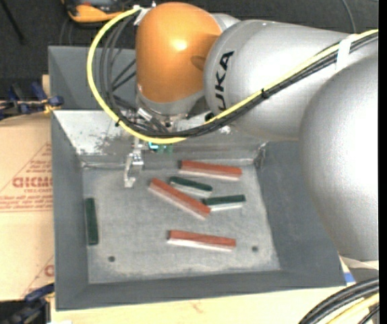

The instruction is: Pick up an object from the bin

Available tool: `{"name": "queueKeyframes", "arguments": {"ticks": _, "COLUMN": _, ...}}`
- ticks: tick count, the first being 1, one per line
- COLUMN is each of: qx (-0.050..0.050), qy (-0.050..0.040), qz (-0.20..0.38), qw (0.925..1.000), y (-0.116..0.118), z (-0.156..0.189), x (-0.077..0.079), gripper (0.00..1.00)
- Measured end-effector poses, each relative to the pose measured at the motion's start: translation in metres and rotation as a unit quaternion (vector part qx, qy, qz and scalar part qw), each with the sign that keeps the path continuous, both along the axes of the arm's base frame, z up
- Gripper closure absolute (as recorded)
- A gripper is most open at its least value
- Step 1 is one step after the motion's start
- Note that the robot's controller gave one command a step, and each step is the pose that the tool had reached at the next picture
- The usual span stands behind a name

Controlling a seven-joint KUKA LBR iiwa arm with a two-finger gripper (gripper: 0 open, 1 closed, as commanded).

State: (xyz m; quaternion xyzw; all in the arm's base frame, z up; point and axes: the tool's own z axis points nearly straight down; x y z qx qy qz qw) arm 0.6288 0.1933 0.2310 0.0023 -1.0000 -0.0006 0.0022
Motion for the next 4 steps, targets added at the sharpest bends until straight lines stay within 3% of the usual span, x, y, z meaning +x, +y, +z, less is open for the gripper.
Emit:
{"name": "queueKeyframes", "arguments": {"ticks": 1, "qx": 0.001, "qy": -0.0042, "qz": -0.002, "qw": 1.0000, "y": -0.001, "z": 0.005, "x": 0.002, "gripper": 0.00}}
{"name": "queueKeyframes", "arguments": {"ticks": 2, "qx": 0.001, "qy": -0.0060, "qz": 0.004, "qw": 1.0000, "y": -0.039, "z": -0.072, "x": 0.006, "gripper": 0.00}}
{"name": "queueKeyframes", "arguments": {"ticks": 3, "qx": -0.002, "qy": -0.0045, "qz": 0.013, "qw": 0.9999, "y": -0.107, "z": -0.068, "x": -0.002, "gripper": 0.00}}
{"name": "queueKeyframes", "arguments": {"ticks": 4, "qx": 0.000, "qy": -0.0055, "qz": -0.124, "qw": 0.9922, "y": -0.132, "z": -0.092, "x": 0.017, "gripper": 0.00}}
